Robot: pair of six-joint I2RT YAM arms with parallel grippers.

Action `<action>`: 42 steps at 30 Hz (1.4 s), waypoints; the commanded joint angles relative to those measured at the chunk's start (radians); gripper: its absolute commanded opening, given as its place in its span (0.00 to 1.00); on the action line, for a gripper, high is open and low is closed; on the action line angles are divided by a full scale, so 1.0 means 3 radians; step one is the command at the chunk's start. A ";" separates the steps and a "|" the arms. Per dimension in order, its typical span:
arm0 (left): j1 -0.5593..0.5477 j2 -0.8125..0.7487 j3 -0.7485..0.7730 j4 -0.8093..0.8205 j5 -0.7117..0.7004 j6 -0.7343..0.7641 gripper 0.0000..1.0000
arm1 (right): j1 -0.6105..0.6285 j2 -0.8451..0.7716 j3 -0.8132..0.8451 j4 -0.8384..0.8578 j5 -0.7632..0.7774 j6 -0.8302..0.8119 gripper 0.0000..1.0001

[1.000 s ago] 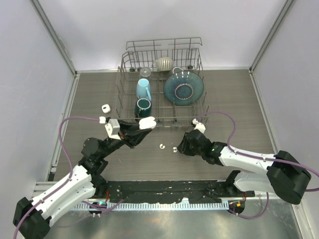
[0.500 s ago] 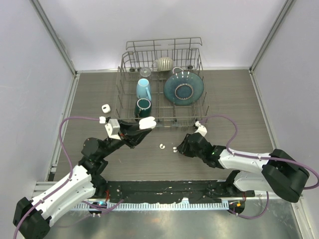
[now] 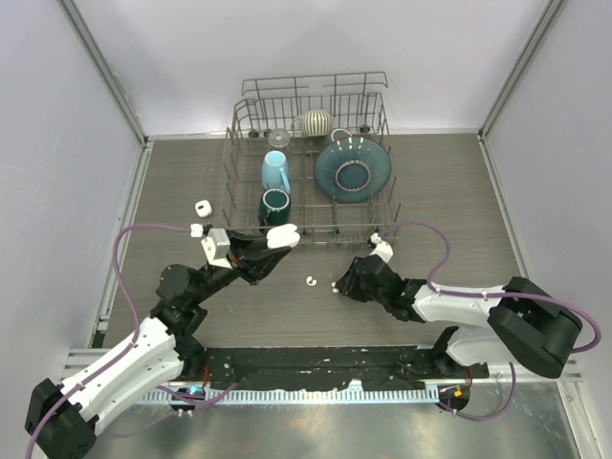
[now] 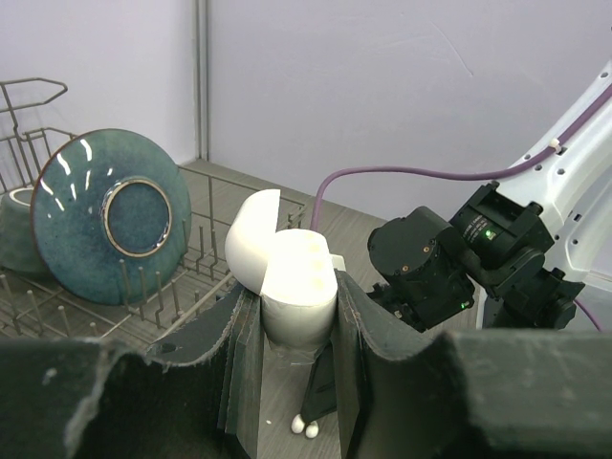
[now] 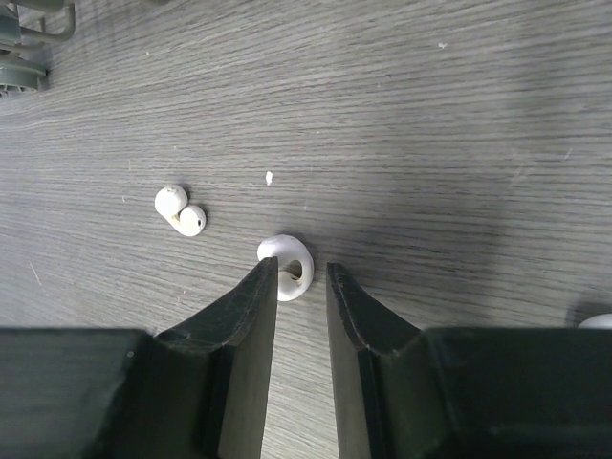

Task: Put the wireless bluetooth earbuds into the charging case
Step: Pick up the earbud from the center of the board.

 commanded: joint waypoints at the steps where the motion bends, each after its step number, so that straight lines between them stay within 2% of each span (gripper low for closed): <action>1: -0.0007 -0.0028 0.0089 0.0078 -0.0005 0.0009 0.00 | 0.0025 0.0102 0.0066 0.0103 0.0035 -0.0011 0.32; 11: -0.0007 -0.0033 0.0089 0.0057 -0.0005 0.0009 0.00 | 0.0056 0.0276 0.0132 0.0114 -0.0016 -0.0017 0.28; 14: -0.0007 -0.0043 0.0084 0.0052 -0.0010 0.0009 0.00 | 0.0061 0.0276 0.0148 0.0103 -0.0011 -0.0027 0.17; 15: -0.0007 -0.0043 0.0084 0.0057 -0.0010 0.0009 0.00 | 0.0061 0.0271 0.0153 0.0093 -0.0011 -0.0037 0.08; 17: -0.0007 -0.0043 0.0079 0.0047 -0.0010 0.0019 0.00 | 0.0066 0.0225 0.0183 0.0042 0.0009 -0.0073 0.01; 21: -0.0007 -0.0064 0.0090 0.0001 -0.0005 0.0040 0.00 | 0.0071 -0.0004 0.0367 -0.0075 -0.0164 -0.0353 0.01; 24: -0.0007 -0.0084 0.0130 -0.0121 0.0035 0.0081 0.00 | 0.0071 -0.0428 0.0571 -0.0224 -0.0480 -0.0756 0.01; 26: -0.0007 -0.0089 0.0151 -0.0173 0.0097 0.0117 0.00 | 0.0066 -0.0760 0.0760 -0.0524 -0.0669 -0.0967 0.01; 29: -0.0007 -0.0084 0.0176 -0.0193 0.0204 0.0178 0.00 | 0.0071 -0.1042 0.1231 -0.1010 -0.1062 -0.1559 0.01; 32: -0.0007 -0.0054 0.0222 -0.0193 0.0398 0.0229 0.00 | 0.0071 -0.1160 0.1706 -0.1455 -0.1410 -0.2158 0.01; 38: -0.0007 0.0003 0.0355 -0.0270 0.0822 0.0234 0.00 | 0.0071 -0.1054 0.2779 -0.2365 -0.2060 -0.3002 0.01; 42: -0.0007 0.0069 0.0488 -0.0346 0.1063 0.0229 0.00 | 0.0076 -0.0727 0.3317 -0.3085 -0.2444 -0.3431 0.01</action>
